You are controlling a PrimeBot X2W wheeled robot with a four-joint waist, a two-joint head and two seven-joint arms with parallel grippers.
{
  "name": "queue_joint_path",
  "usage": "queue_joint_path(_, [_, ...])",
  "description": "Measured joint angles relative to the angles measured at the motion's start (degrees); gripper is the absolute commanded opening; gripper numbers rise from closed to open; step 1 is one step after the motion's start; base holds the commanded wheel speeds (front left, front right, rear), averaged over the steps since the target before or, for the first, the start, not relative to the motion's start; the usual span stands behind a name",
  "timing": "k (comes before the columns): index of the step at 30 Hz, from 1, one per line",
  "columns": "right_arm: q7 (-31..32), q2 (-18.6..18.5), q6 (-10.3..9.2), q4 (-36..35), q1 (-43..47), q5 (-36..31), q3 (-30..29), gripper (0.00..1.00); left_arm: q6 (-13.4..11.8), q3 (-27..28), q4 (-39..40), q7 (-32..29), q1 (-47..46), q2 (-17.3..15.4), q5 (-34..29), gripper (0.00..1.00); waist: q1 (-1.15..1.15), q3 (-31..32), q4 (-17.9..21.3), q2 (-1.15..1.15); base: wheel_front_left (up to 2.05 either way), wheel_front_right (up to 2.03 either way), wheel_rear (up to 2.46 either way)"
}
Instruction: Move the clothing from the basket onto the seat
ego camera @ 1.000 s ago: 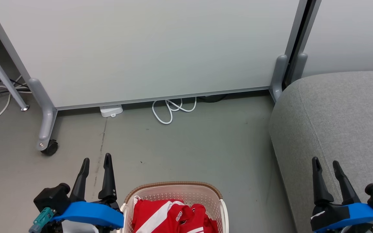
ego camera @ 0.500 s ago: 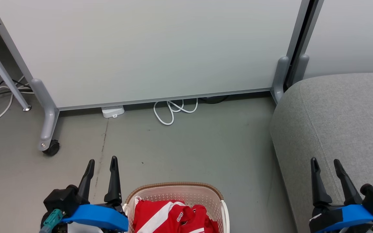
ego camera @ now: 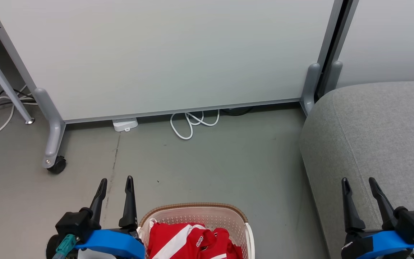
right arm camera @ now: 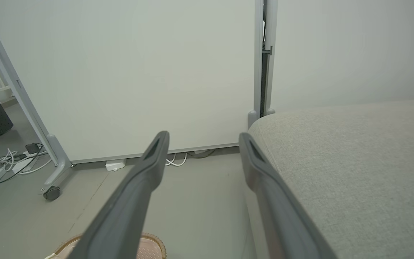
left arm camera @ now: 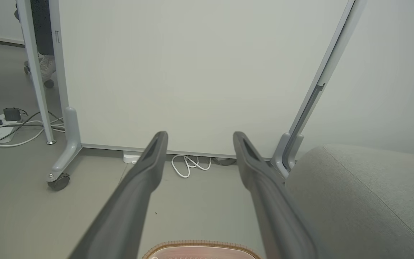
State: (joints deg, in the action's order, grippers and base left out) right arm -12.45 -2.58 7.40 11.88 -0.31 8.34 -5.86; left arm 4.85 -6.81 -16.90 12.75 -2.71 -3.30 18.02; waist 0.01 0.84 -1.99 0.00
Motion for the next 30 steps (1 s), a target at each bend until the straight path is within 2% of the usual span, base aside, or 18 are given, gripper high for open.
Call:
queue_joint_path(22, [-2.33, -0.12, 0.02, -0.2, 0.28, -9.31, 0.04, 1.0, 0.0, -0.89, -0.83, 2.24, -0.3, 0.27, -7.36, 1.0, 0.0, 0.21, -0.67, 0.0, 0.0, 0.0, 0.0])
queue_joint_path(30, [-2.36, -0.12, 0.02, -0.42, 0.38, -9.21, 0.02, 1.0, 0.23, -0.74, -1.01, 2.24, -0.31, 0.31, -7.02, 1.0, 0.0, 0.25, -0.63, 0.0, 0.0, 0.0, 0.0])
